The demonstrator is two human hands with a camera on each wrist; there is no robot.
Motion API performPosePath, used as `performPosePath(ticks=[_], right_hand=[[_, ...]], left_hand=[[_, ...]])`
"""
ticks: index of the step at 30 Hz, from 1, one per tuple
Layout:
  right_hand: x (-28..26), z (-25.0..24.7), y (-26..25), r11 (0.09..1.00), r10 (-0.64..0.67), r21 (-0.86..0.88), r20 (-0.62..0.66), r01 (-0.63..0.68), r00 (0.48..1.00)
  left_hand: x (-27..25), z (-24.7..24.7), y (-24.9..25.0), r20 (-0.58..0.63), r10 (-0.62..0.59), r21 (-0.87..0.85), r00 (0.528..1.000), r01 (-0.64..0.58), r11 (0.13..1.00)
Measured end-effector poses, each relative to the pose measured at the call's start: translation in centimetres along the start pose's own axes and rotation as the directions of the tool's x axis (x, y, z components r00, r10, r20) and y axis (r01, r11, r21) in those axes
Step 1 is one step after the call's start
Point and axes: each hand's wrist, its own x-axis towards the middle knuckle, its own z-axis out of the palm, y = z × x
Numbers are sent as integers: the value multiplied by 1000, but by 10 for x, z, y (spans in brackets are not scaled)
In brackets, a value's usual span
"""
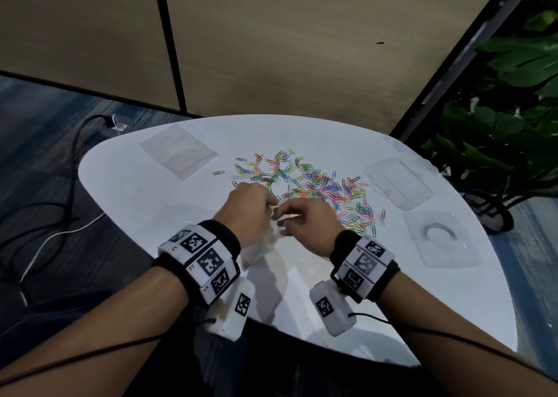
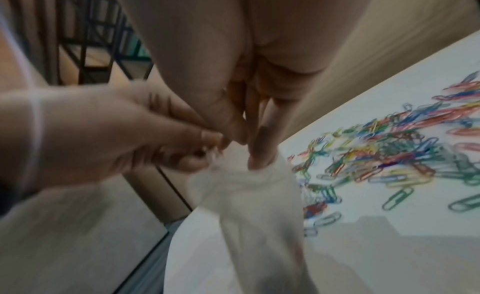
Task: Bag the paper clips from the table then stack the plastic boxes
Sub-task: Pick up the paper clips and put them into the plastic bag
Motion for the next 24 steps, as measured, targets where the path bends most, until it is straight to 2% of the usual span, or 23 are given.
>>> performPosePath(ticks=[2,3,5,6,7,8,9,10,11,13,15,19,24], right_hand=[[3,-21,5,980,80,185,-69,-66,994],[4,-33,12,978,122,183,-112,-100,986],[2,-56,38,961,266,-32,-134,-273,955],[0,-63,55,891,396,-191,-114,-412,911],[-3,-65,71,786,525,-327,-93,-524,846],[-7,-63,85,687,623,-429,-69,-587,779],[-10,-58,97,631,678,-477,-44,-611,734],[-11,-51,105,628,694,-463,-29,-625,719],[-10,-43,111,652,675,-438,-35,-618,737],[-1,-30,116,701,572,-454,-102,-550,814],[14,-22,114,736,472,-463,-171,-494,865],[41,-19,112,771,382,-439,-260,-461,887],[54,-17,115,715,217,-632,-204,-298,954]], left_hand=[[1,0,-2,-22,-5,-11,1000,5,1000],[2,0,-3,-20,-7,-16,1000,7,1000],[2,1,-5,-7,-3,-29,1000,3,1000],[2,1,-5,-6,0,-28,1000,0,1000],[3,1,-6,-6,2,-25,1000,-2,1000],[3,1,-6,-6,1,-21,1000,-2,1000],[4,1,-5,-3,-4,-16,1000,4,1000],[3,1,-5,-1,-8,-15,1000,8,1000],[3,1,-4,0,-9,-17,1000,9,1000],[2,1,-4,-2,3,-16,1000,-3,1000],[-1,1,-6,-13,16,-6,1000,-16,1000],[-5,-2,-10,-39,73,46,997,-71,996],[-3,-7,-14,-49,59,53,997,-57,997]])
